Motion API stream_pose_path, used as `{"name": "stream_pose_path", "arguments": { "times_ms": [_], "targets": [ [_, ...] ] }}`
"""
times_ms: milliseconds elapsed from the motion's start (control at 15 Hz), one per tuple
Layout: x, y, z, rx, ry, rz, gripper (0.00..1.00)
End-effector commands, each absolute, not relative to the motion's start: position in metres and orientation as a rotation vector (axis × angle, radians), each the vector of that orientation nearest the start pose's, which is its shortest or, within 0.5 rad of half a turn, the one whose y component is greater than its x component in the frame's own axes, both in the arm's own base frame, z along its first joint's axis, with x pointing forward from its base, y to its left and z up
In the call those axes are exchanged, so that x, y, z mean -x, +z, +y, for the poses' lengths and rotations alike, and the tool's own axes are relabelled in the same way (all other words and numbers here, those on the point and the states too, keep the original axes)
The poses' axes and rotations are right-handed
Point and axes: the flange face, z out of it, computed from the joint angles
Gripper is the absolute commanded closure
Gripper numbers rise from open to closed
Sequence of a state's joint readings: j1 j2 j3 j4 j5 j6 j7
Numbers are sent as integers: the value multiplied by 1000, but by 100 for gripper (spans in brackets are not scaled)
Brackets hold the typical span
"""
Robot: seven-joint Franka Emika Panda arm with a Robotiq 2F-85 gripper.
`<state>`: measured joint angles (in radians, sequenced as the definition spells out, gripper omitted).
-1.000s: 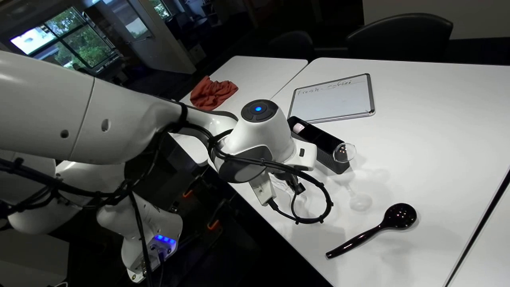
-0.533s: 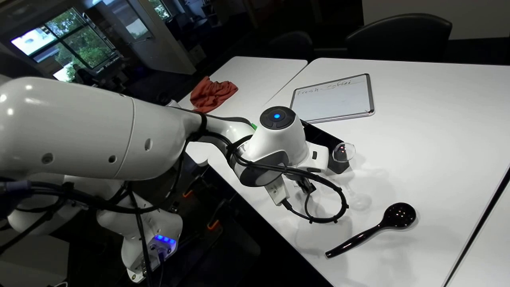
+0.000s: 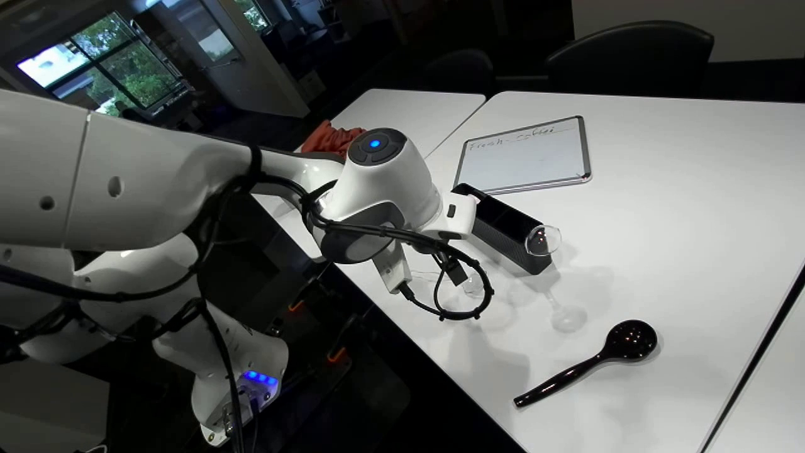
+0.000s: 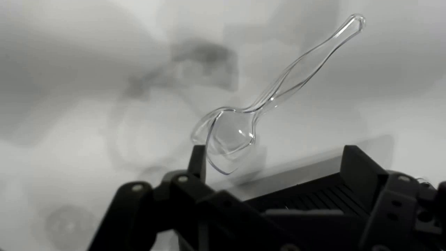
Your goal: Put the clear spoon on the table
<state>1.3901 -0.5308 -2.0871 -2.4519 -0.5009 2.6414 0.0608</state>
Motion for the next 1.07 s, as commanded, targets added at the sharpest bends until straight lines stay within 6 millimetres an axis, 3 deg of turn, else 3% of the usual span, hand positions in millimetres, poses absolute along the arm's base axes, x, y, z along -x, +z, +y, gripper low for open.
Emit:
{"name": "stream_pose_path", "arguments": {
  "times_ms": [0, 200, 533, 667, 733, 1000],
  "targets": [
    [-388, 244, -249, 2960, -107, 737, 0],
    [-409, 282, -247, 2981, -113, 858, 0],
    [-428, 315, -243, 3058, -6, 912, 0],
    [-431, 324, -244, 3080, 25, 896, 0],
    [-429, 314, -242, 3052, -24, 860, 0],
    [-429, 315, -243, 3054, -19, 859, 0]
  ]
}}
